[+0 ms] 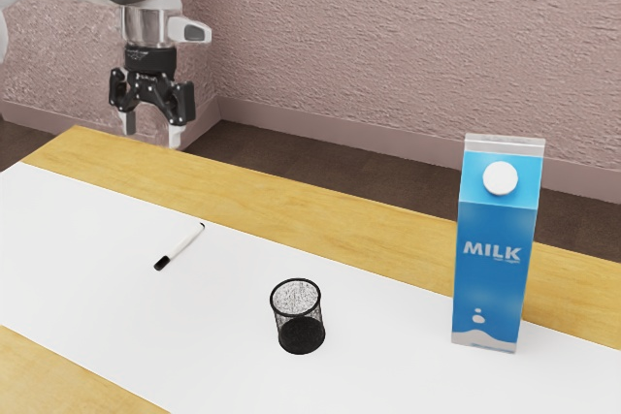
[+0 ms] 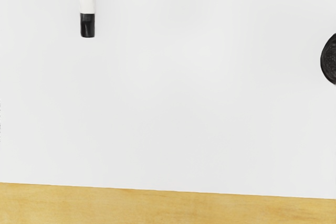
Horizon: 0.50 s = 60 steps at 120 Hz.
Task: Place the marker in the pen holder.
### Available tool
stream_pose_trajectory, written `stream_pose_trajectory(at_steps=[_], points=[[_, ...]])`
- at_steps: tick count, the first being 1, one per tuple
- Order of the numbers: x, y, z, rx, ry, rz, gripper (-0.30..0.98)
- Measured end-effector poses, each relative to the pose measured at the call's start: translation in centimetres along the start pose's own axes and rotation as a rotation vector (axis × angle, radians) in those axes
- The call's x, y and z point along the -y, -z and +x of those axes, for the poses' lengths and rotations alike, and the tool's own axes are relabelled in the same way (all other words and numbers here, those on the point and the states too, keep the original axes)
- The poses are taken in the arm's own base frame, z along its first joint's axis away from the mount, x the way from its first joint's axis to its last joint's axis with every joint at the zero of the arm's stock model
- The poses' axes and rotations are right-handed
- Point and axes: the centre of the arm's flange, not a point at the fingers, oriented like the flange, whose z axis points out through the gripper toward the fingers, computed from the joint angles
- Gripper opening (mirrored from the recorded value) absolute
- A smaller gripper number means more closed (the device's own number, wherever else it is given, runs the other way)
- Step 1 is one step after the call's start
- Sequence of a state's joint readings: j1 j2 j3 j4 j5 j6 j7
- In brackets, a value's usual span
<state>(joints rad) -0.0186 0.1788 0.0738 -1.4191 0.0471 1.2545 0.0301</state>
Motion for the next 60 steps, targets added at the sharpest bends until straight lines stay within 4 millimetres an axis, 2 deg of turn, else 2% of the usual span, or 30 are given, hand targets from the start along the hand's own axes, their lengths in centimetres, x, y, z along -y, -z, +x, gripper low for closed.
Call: stream_pose_trajectory(at_steps=[22, 27, 42, 54, 60], points=[[-0.1, 1.5, 1.4, -0.158, -0.002, -0.007, 0.69], [-0.2, 1.0, 1.5, -0.170, -0.002, -0.007, 0.69], [-0.2, -5.0, 3.0, -0.151, -0.005, -0.013, 0.69], [1.3, -11.4, 4.5, -0.126, 0.021, -0.020, 0.69], [1.7, -13.8, 4.9, -0.122, 0.030, -0.022, 0.69]])
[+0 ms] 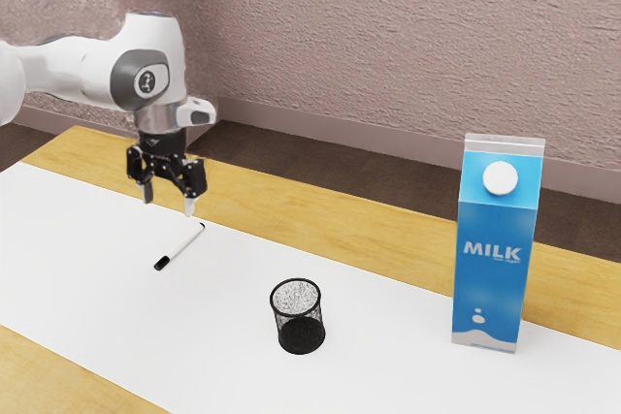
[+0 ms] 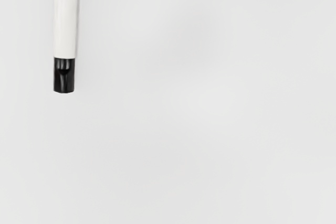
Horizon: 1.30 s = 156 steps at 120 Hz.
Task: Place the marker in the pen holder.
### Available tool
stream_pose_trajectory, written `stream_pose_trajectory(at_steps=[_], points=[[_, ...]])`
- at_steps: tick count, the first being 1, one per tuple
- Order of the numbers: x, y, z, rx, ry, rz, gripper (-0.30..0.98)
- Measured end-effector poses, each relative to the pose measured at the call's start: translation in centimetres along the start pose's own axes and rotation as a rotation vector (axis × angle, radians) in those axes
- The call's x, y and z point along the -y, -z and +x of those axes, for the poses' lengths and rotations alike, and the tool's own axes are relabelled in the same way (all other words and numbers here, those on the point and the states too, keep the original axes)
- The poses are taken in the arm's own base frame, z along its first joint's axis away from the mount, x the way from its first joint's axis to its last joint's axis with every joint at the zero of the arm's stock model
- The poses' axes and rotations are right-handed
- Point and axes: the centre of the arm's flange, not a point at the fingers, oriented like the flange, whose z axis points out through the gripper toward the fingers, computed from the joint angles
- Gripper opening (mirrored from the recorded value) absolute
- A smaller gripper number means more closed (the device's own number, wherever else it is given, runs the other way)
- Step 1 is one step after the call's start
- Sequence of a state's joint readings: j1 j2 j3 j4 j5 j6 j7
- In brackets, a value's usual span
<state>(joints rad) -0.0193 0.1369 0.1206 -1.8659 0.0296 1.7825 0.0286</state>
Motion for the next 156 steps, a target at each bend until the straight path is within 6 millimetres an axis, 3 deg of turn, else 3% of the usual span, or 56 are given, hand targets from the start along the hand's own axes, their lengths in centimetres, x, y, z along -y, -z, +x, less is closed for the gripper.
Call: stream_pose_trajectory(at_steps=[20, 42, 63, 85, 96, 131, 140, 156], points=[[2.9, -5.9, 2.3, -0.048, 0.020, 0.008, 0.69], [4.0, -8.8, 5.2, -0.144, -0.060, 0.036, 0.69], [5.4, -12.6, 6.8, -0.150, -0.107, 0.049, 0.69], [5.8, -12.2, 9.8, -0.189, -0.157, 0.065, 0.69], [6.8, -12.9, 11.3, -0.173, -0.152, 0.046, 0.69], [7.0, -14.5, 11.7, -0.119, -0.175, -0.007, 0.69], [8.0, -14.1, 12.4, -0.123, -0.172, 0.002, 0.69], [8.6, -15.2, 13.0, -0.097, -0.180, 0.001, 0.68]])
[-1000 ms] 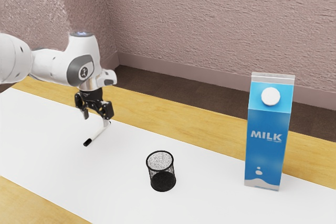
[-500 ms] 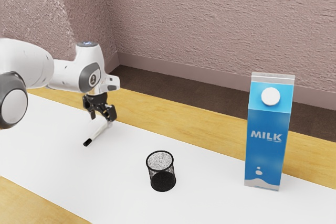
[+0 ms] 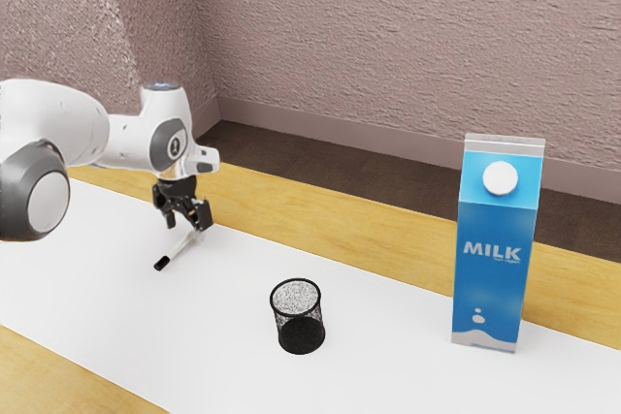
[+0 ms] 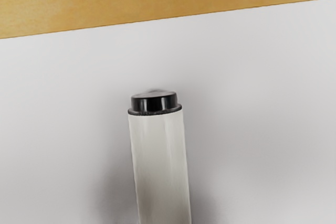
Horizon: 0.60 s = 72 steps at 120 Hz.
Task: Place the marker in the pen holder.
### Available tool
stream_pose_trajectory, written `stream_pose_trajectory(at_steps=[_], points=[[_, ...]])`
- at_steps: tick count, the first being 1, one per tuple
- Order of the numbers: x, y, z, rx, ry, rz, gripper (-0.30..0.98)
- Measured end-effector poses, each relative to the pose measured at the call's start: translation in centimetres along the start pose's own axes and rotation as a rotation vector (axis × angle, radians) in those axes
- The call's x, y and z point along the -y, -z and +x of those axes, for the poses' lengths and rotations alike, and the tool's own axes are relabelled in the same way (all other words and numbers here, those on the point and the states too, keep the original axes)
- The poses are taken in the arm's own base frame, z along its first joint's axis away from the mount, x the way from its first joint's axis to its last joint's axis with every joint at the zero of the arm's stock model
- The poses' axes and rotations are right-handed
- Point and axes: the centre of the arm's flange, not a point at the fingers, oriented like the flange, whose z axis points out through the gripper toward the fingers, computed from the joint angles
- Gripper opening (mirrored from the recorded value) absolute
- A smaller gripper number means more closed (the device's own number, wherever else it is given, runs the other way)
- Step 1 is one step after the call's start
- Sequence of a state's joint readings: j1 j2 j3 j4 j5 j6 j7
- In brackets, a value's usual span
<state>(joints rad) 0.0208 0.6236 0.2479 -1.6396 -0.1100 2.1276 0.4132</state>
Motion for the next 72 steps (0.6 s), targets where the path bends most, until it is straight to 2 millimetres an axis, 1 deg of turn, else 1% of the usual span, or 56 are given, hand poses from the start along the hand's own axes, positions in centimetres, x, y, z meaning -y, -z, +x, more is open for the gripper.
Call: stream_pose_trajectory(at_steps=[11, 54, 72], points=[[-0.16, -0.35, 0.06, 0.010, -0.012, -0.004, 0.63], [-0.28, -0.40, 0.09, 0.014, -0.041, -0.006, 0.36], [-0.30, -0.56, 0.12, 0.015, -0.048, -0.006, 0.28]])
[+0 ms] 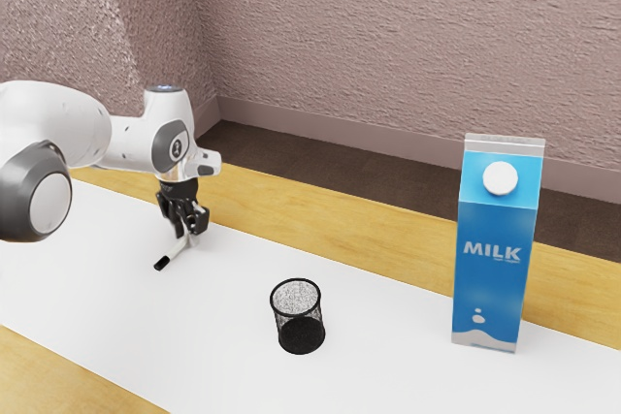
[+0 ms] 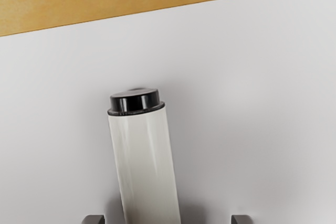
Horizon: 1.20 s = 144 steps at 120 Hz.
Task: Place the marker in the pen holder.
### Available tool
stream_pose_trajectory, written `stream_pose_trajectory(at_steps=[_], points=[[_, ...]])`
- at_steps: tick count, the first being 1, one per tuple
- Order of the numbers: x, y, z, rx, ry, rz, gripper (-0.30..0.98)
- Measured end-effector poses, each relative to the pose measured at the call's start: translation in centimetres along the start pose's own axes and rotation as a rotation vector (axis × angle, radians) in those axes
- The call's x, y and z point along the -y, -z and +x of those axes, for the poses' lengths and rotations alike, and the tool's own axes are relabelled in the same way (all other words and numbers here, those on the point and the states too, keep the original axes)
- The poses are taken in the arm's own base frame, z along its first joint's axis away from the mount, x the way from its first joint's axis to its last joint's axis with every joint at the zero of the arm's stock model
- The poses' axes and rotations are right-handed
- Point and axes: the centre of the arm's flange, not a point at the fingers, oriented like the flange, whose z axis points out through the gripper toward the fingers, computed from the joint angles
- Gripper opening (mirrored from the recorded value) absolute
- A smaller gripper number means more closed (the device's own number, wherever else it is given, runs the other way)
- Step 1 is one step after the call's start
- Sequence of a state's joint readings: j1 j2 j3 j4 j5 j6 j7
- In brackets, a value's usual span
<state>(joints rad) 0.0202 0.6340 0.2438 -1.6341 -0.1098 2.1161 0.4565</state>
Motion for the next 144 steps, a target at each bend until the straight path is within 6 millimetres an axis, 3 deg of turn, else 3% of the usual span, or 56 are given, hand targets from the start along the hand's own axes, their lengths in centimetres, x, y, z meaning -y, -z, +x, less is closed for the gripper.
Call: stream_pose_trajectory(at_steps=[67, 83, 96, 113, 129, 144], points=[[-0.1, 0.3, 0.3, -0.012, -0.017, 0.008, -0.03], [-0.6, 2.2, 0.3, -0.047, -0.023, 0.017, -0.07], [-2.1, 5.0, -0.1, -0.094, -0.032, 0.009, -0.09], [-7.0, 10.8, -2.8, -0.204, -0.083, -0.009, -0.10], [-14.3, 15.1, -5.4, -0.344, -0.171, -0.006, -0.10], [-22.2, 17.6, -6.7, -0.457, -0.267, -0.014, -0.10]])
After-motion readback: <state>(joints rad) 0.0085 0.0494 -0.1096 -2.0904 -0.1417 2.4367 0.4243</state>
